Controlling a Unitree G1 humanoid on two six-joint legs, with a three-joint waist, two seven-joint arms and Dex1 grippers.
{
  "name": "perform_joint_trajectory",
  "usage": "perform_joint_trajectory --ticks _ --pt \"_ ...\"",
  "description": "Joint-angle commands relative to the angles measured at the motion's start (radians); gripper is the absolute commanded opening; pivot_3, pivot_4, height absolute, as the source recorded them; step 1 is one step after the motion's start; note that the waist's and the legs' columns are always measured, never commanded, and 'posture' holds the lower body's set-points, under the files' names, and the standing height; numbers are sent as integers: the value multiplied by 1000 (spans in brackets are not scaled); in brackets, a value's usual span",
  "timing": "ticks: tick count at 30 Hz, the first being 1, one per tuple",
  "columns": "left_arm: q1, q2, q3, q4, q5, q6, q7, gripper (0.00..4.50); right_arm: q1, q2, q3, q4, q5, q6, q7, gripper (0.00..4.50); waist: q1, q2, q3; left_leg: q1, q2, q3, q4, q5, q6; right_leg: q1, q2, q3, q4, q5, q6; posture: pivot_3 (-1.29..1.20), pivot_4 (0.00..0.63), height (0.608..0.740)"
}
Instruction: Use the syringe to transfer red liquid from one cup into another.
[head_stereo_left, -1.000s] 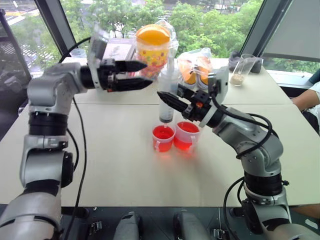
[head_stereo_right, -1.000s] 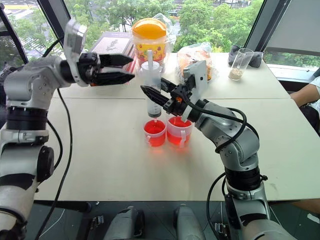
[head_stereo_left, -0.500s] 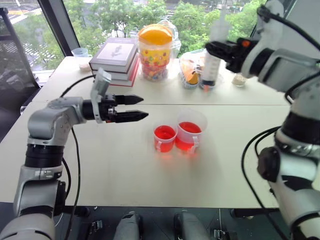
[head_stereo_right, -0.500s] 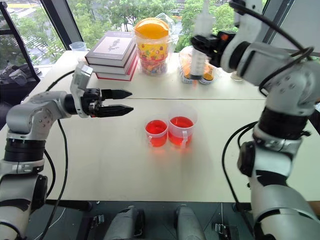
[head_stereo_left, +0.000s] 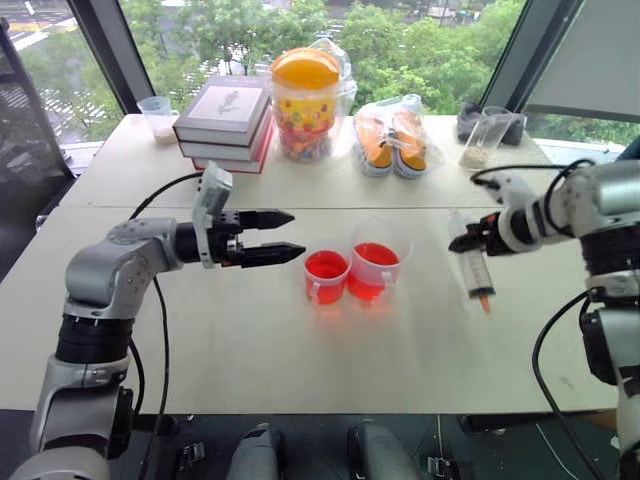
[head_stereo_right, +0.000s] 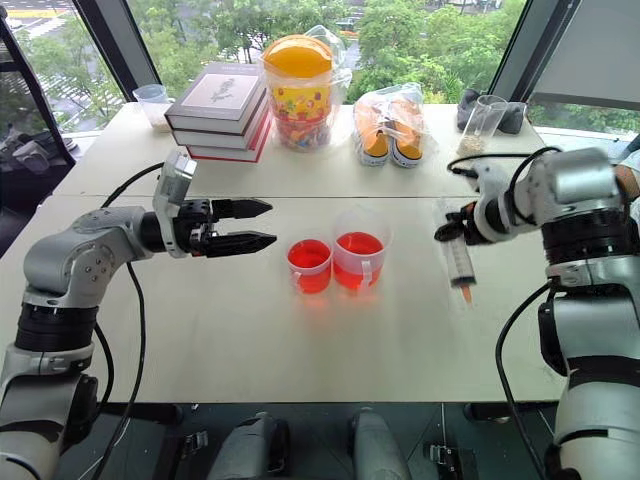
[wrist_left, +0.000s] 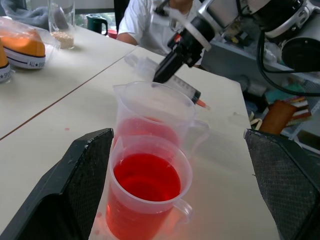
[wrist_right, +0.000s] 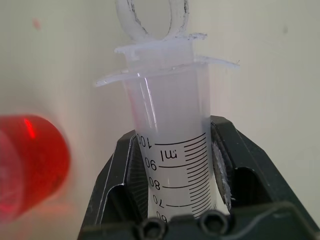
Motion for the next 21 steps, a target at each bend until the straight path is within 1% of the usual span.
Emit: perform_joint_trajectory --ticks 1,4,6,7,9,10,11,13,15,18,21 --pt "4 12 27 -51 -29 0 18 4307 12 6 28 23 -50 -64 65 1405 1 0 0 0 0 0 0 0 0 0 0 0 0 0 0 0 150 740" --pt "17 20 30 -70 -45 10 30 4307 29 24 20 62 -81 -87 88 1405 1 0 0 0 0 0 0 0 0 0 0 0 0 0 0 0 150 740" --pt "24 28 32 -79 -50 13 37 4338 39 25 8 61 -91 -89 104 2445 1 0 0 0 0 0 0 0 0 0 0 0 0 0 0 0 150 740" --pt "26 32 35 -84 -55 17 40 4338 42 21 -4 56 -92 -85 110 2857 1 0 0 0 0 0 0 0 0 0 0 0 0 0 0 0 150 740" --pt "30 40 42 -91 -67 26 44 4338 49 10 -36 25 -91 -75 117 3908 2 0 0 0 0 0 0 0 0 0 0 0 0 0 0 0 150 740" --pt "32 44 45 -94 -71 28 46 4338 52 5 -49 7 -91 -70 120 4356 2 0 0 0 0 0 0 0 0 0 0 0 0 0 0 0 150 740" --pt "38 53 43 -101 -70 27 45 4338 63 -9 -73 -50 -77 -54 126 4447 2 0 0 0 0 0 0 0 0 0 0 0 0 0 0 0 150 740" --pt "51 72 49 -118 -78 33 46 4338 116 -62 -141 -246 -42 -66 148 4447 3 0 0 0 0 0 0 0 0 0 0 0 0 0 0 0 150 740" --pt "63 94 58 -130 -88 44 52 4338 169 -116 -234 -428 38 -23 199 4447 6 1 1 0 0 -1 0 0 0 -1 0 0 0 -1 1 0 150 740" --pt "78 128 75 -137 -93 51 53 4338 303 -203 -371 -682 125 -86 285 4447 10 1 1 -1 0 -3 -1 0 0 0 0 -1 0 -1 2 0 150 740" --pt "91 164 85 -145 -103 55 43 4338 422 -270 -530 -866 236 -97 388 4447 8 0 1 0 0 -3 -1 0 0 1 0 -2 -2 -1 2 0 150 740"
